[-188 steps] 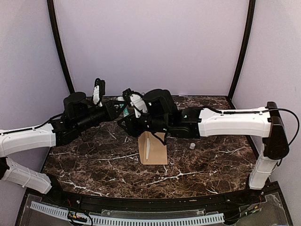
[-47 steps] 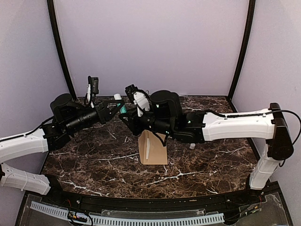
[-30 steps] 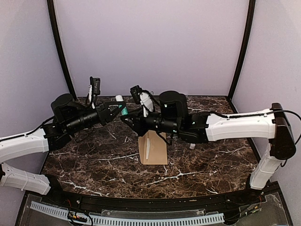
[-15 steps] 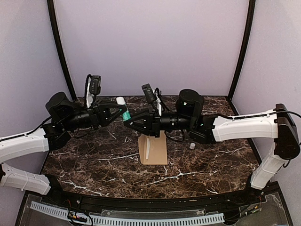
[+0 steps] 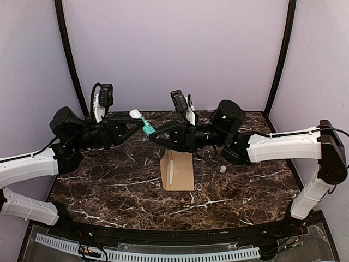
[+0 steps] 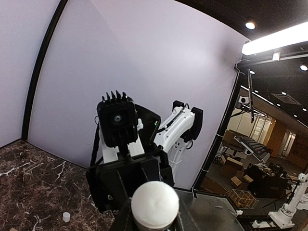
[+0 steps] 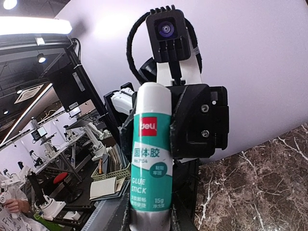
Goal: Place the letter into the envelope and seal it
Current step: Unscrew the solid glue.
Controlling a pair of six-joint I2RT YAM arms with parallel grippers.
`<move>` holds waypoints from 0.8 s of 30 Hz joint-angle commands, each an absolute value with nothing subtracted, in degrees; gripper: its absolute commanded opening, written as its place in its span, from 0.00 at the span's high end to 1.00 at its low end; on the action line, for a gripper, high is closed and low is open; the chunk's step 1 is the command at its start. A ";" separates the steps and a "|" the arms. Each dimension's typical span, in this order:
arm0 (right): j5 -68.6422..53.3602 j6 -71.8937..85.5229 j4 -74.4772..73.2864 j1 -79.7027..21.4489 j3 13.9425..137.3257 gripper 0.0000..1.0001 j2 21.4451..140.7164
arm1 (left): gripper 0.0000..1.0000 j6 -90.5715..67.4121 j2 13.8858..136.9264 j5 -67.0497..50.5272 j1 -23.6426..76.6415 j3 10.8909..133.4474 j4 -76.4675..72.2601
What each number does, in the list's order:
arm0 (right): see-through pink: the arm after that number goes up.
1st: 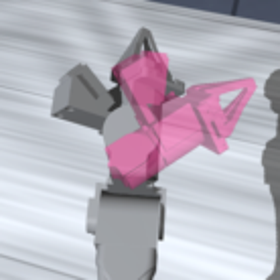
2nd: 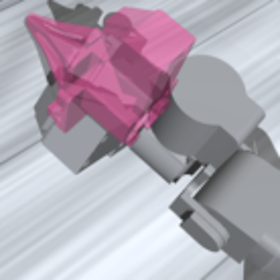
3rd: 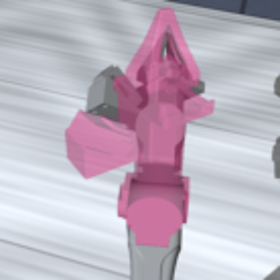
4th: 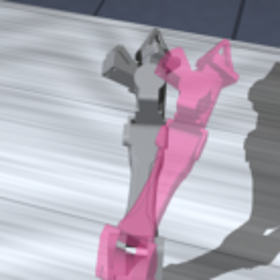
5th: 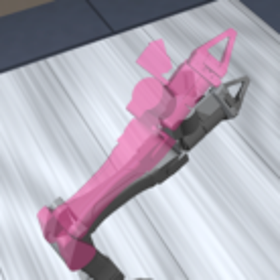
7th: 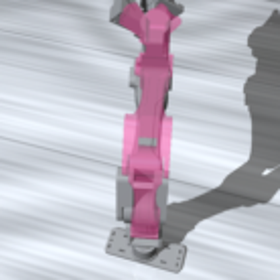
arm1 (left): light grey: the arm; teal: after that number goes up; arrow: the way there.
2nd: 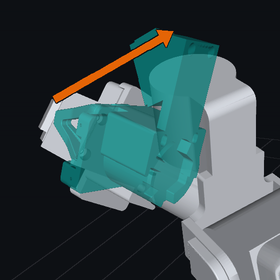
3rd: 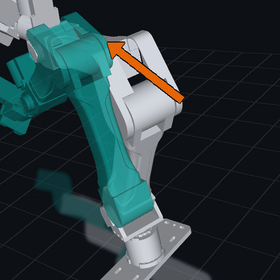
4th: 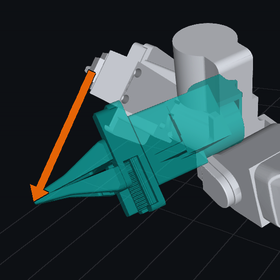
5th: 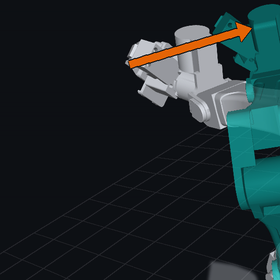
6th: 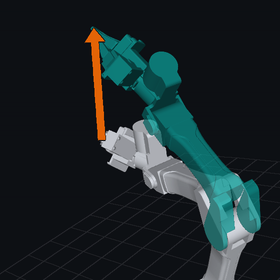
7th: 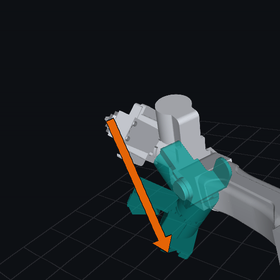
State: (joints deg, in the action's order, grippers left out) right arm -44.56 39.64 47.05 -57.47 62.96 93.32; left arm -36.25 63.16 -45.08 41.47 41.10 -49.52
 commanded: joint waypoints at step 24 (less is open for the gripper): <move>-0.21 7.74 9.09 -65.26 73.67 0.32 92.42 | 1.00 -34.52 62.02 -19.87 39.91 45.64 -27.17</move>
